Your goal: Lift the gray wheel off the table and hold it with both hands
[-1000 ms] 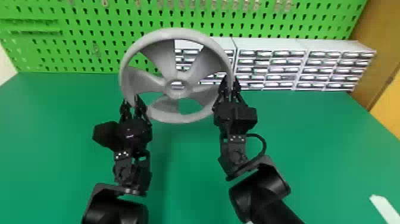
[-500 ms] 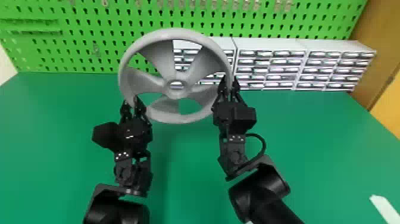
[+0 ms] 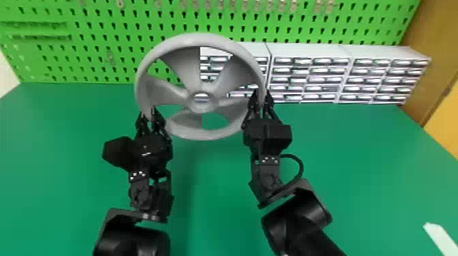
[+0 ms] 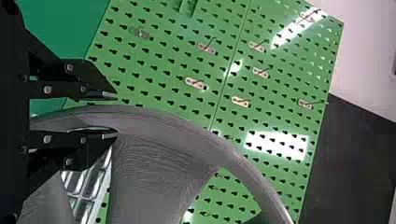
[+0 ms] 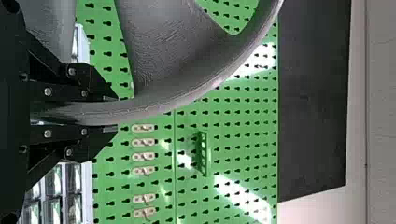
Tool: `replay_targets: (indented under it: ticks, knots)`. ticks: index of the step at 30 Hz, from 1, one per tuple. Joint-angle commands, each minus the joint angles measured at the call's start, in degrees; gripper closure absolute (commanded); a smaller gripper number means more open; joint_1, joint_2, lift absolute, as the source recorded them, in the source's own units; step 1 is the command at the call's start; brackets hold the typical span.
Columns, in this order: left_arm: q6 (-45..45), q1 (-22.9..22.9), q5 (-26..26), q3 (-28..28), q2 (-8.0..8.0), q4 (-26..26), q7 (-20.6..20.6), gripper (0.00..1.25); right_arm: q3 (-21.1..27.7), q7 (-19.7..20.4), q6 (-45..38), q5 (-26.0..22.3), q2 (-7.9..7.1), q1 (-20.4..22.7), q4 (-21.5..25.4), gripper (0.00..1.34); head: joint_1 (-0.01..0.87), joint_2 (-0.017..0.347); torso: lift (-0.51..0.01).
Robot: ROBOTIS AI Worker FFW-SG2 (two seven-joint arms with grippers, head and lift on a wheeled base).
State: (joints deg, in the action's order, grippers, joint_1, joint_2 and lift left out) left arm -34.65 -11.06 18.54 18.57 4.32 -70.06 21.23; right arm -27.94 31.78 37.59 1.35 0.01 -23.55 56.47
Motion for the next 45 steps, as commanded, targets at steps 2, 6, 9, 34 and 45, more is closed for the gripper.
replay_targets:
  ticks: [2,6,9,34,45]
  knots:
    - [4.0,0.9,-1.1,-1.6,0.07,-3.2,0.0,0.93,0.3,0.0,-0.4,0.3,0.04,0.2,-0.5,1.22,0.711,0.015,-0.098]
    - [7.0,1.7,-2.3,-2.8,0.07,-5.5,0.0,0.93,0.6,-0.1,-0.9,0.6,0.04,0.2,-0.5,1.22,0.711,0.015,-0.098]
    - [7.7,1.8,-2.5,-3.0,0.07,-5.8,0.0,0.93,0.8,-0.1,-1.2,0.6,0.04,0.3,-0.5,1.22,0.711,0.015,-0.098]
    - [8.0,1.6,-3.9,-3.2,-0.02,-6.1,2.6,0.93,1.0,-0.1,-2.7,0.8,0.04,1.0,-0.5,1.22,0.711,0.015,-0.098]
    - [8.0,1.7,-3.9,-3.3,-0.02,-6.1,2.7,0.93,1.2,-0.1,-2.8,1.1,0.04,1.0,-0.6,1.22,0.711,0.015,-0.098]
